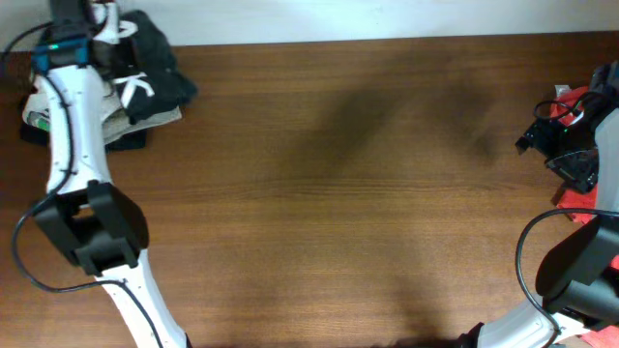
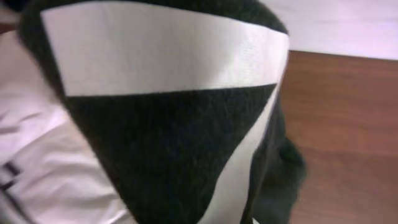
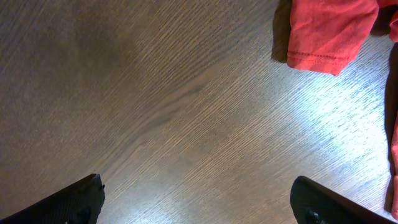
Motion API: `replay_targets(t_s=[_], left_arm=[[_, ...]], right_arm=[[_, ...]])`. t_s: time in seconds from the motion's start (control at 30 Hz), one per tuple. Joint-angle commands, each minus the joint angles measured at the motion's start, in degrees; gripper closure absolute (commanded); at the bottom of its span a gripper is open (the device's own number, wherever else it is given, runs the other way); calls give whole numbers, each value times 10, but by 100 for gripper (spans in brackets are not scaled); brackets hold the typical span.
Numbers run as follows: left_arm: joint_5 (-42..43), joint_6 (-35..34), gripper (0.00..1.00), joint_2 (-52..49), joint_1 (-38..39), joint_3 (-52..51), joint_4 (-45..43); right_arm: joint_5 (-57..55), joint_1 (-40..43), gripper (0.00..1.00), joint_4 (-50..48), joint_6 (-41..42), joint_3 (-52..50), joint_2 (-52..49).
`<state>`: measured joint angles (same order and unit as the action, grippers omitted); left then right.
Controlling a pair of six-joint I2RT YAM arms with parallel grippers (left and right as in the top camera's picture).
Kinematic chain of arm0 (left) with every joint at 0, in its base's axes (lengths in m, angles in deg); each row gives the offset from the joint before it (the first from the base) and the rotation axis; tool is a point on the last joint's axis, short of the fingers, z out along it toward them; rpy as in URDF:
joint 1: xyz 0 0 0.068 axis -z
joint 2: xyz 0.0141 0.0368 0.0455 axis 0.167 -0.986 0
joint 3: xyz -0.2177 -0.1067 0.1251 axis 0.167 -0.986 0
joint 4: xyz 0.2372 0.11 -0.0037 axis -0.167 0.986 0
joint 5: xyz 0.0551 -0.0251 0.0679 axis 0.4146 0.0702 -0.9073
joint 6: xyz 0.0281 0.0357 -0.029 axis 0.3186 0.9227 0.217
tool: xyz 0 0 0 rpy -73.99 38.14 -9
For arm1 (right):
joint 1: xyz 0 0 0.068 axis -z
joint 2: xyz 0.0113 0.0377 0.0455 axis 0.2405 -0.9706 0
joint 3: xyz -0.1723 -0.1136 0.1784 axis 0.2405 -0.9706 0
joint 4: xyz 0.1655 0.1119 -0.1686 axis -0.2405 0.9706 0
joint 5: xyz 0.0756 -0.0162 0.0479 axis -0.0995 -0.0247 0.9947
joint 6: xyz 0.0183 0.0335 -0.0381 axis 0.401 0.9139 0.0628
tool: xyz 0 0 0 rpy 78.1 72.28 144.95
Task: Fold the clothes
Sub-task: 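Place the bundle on top of the khaki clothes stack at top left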
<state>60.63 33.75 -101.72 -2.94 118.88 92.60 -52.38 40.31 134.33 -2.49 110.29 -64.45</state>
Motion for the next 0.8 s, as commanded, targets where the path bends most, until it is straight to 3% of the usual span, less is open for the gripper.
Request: replay_targets(t_s=[0.0,0.2,0.43,0.47,0.5,0.53,0.57,0.67,0.77], left_arm=[[6,-14,100,-2,-46,15,-19],[24,-13,100,-12,-116,15,-62],[52,-14,96,-96,-128,15,-131],[38,-14,77,-106,-128,15,-139],[14,-14,39,-115,-129,15,-141],[-4,-14,13,-117,-130,15,-139],[-11,-14,1,-116,-133,15,-137],[-5,-26,1,-82,-135,15,-133],[74,-27,1,-11,-134,16,-135]], right_arm=[[-1,-1,1,-2,7,10,11],[-1,-1,1,-2,7,10,11],[-1,-1,1,-2,7,10,11],[-1,-1,1,-2,7,10,11],[-1,-1,1,-2,7,10,11],[-1,-1,1,-2,7,10,11],[-1,-1,1,-2,7,10,11],[-1,-1,1,-2,7,10,11],[-1,-1,1,-2,7,10,11]])
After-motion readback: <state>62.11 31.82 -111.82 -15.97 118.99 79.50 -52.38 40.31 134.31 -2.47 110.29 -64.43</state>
